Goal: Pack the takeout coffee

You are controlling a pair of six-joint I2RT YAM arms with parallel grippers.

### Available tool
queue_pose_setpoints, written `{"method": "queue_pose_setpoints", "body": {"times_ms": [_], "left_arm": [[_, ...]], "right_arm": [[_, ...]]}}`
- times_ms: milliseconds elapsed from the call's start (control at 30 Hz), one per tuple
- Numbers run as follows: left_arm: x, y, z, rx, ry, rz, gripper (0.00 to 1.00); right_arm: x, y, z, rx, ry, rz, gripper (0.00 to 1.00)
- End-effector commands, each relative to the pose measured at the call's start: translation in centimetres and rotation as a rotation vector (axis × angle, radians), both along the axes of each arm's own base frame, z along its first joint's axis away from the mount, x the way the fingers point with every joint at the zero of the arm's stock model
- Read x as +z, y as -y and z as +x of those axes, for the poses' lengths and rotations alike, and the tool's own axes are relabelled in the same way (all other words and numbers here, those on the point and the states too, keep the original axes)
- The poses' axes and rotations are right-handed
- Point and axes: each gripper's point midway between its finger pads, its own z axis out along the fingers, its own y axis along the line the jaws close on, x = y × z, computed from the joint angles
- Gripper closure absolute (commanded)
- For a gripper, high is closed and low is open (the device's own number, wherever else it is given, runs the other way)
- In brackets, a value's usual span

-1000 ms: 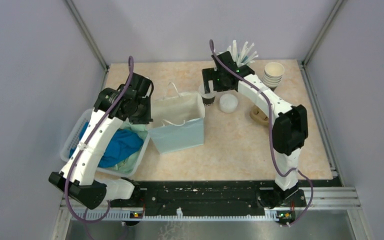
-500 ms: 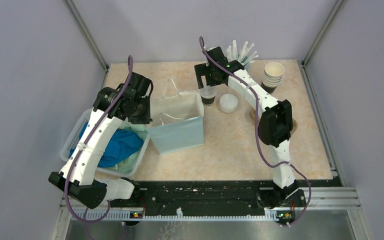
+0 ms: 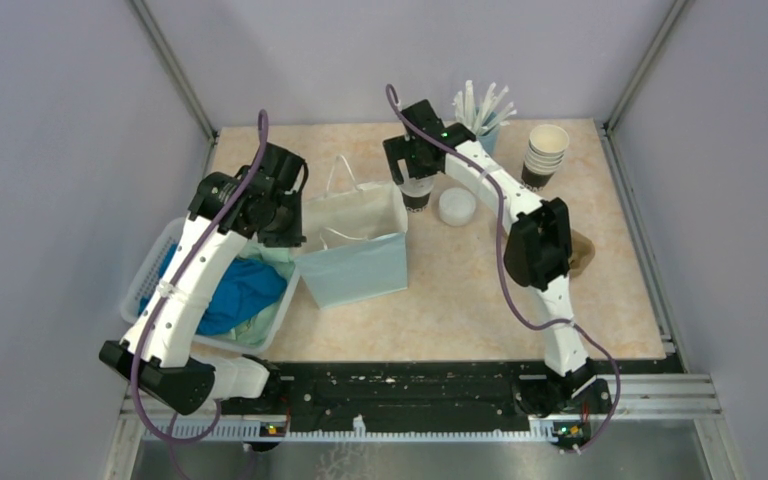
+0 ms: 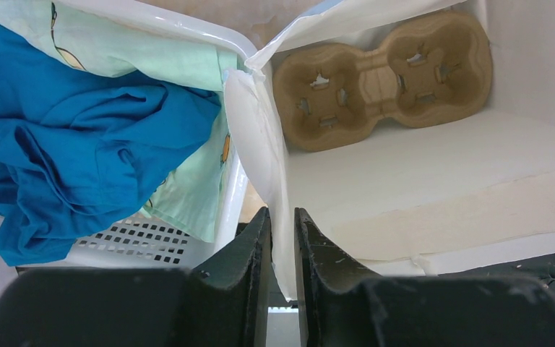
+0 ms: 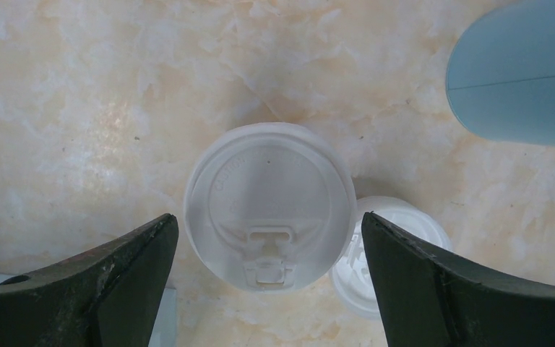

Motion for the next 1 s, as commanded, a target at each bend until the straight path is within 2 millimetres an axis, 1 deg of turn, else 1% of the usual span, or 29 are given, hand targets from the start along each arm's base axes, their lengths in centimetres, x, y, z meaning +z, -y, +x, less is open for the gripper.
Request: {"method": "queue_pose_setpoints", "body": {"times_ms": [0, 100, 200, 600, 967], "left_arm": [[0.50, 0.16, 0.24, -0.004, 0.021, -0.015, 0.76], [0.54, 0.18, 0.28, -0.005, 0.022, -0.015, 0.76], [0.53, 0.16, 0.27, -0.005, 0.021, -0.014, 0.76], [0.45, 0.34, 0.35, -0.008, 0.020, -0.021, 0.75], [0.33, 0.46, 0.39, -0.013, 0.018, -0.024, 0.73]], "right_arm": [[1.18, -0.60, 0.36, 0.014, 0.033, 0.004, 0.05], [0.73, -0.90, 0.24, 0.025, 0.020, 0.012, 0.07], [0.54, -1.09, 0.22, 0.028, 0.016, 0.016, 0.08], [0.54, -0.97, 0.45, 0.036, 0.018, -0.004, 0.14], [0.26, -0.94, 0.04, 0.063, 0.013, -0.077, 0.15]]}}
